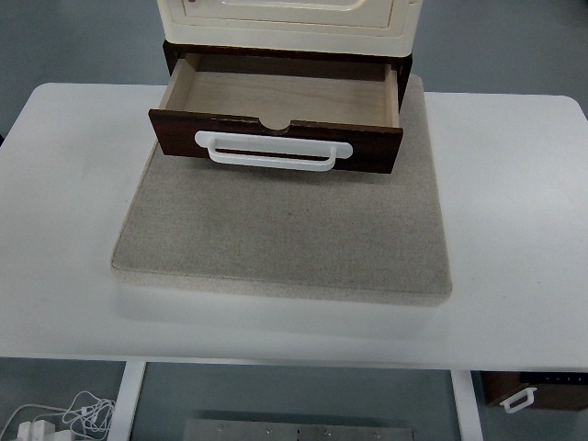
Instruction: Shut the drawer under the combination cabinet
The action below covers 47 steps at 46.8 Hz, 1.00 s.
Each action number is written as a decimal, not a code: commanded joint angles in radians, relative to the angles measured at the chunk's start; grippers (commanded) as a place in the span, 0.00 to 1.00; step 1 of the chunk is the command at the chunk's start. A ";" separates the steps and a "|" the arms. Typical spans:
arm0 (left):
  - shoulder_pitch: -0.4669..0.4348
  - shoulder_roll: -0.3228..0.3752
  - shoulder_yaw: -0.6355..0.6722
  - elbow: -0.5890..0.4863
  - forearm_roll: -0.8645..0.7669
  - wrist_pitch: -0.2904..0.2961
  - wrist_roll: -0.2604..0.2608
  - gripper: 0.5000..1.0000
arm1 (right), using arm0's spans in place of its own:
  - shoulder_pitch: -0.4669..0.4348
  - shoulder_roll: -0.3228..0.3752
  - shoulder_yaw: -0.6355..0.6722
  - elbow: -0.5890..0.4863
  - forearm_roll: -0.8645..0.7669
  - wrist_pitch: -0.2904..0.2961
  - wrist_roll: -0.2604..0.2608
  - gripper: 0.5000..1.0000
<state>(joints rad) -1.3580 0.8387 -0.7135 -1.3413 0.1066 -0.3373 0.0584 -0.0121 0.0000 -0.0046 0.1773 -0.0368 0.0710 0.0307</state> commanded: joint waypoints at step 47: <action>-0.107 -0.124 0.497 -0.306 0.289 -0.081 0.064 0.99 | 0.000 0.000 -0.002 0.001 0.000 0.000 0.000 0.90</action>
<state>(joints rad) -1.4671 0.7181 -0.2368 -1.6477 0.3886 -0.3943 0.0999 -0.0123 0.0000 -0.0055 0.1776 -0.0368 0.0708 0.0307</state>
